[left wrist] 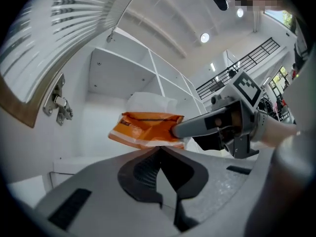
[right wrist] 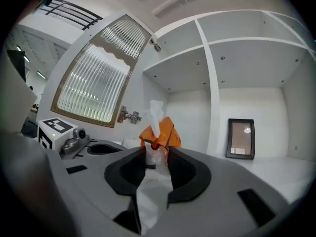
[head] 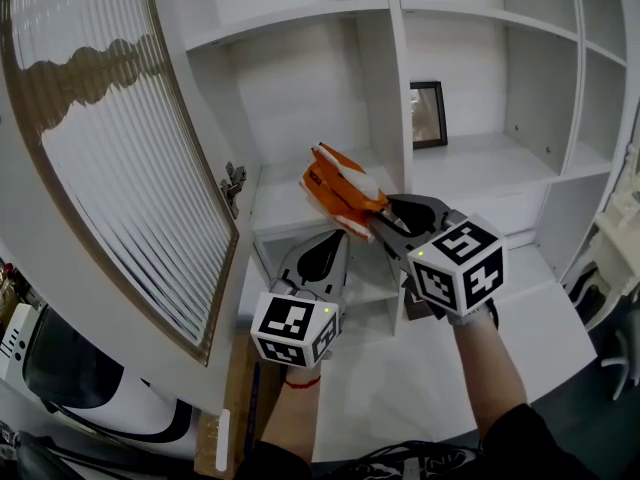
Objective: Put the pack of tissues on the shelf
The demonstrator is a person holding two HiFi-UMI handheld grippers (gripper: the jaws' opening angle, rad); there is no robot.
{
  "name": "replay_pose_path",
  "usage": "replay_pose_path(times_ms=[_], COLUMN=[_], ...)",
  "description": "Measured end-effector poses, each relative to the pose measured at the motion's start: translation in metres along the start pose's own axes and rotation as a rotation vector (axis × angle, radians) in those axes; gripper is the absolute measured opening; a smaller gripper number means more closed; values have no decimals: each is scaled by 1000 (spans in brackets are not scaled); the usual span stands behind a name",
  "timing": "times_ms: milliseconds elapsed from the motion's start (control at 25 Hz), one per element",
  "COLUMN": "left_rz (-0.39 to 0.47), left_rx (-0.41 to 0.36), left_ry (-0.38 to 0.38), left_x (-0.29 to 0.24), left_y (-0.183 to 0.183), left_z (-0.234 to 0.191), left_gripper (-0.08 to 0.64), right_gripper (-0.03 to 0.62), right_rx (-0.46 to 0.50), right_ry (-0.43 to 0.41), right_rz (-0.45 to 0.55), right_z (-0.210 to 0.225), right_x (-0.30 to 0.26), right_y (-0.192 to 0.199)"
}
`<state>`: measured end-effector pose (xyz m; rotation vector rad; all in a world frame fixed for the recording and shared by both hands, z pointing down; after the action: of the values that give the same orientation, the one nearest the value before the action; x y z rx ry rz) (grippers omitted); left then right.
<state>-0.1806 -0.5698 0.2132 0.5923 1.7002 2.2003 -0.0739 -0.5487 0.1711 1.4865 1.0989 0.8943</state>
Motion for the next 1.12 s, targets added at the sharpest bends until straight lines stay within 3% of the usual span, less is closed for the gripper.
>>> replay_pose_path(times_ms=[360,560,720,920,1120], left_rz=[-3,-40,-19,4,13], left_rx=[-14,-71,-47,-16,10], left_ry=[55,88,58,10,-33], left_x=[-9,-15,-17,-16,-18], left_y=[1,5,5,5,7], left_z=[16,25,18,9,-3], left_gripper=[5,5,5,5,5], right_gripper=[114,128,144,199,202], right_rx=[24,-8,-32,-102,2], right_ry=[34,37,44,15,75], right_rz=[-64,-57,-15,113,160], right_z=[0,-1,-1,0,0], right_x=[-31,-36,-34,-25,-3], right_y=[2,3,0,-7,-12])
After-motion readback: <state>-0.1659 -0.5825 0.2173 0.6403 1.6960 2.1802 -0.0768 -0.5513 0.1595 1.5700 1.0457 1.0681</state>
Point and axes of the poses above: the fingertips, and each gripper's own axes: x backward along the fingers, z to its right, y out of its underside, the point moved 5 cm from there along x, backward along the fingers, and after that the axes turned 5 degrees about y, right-handed, at the moved point
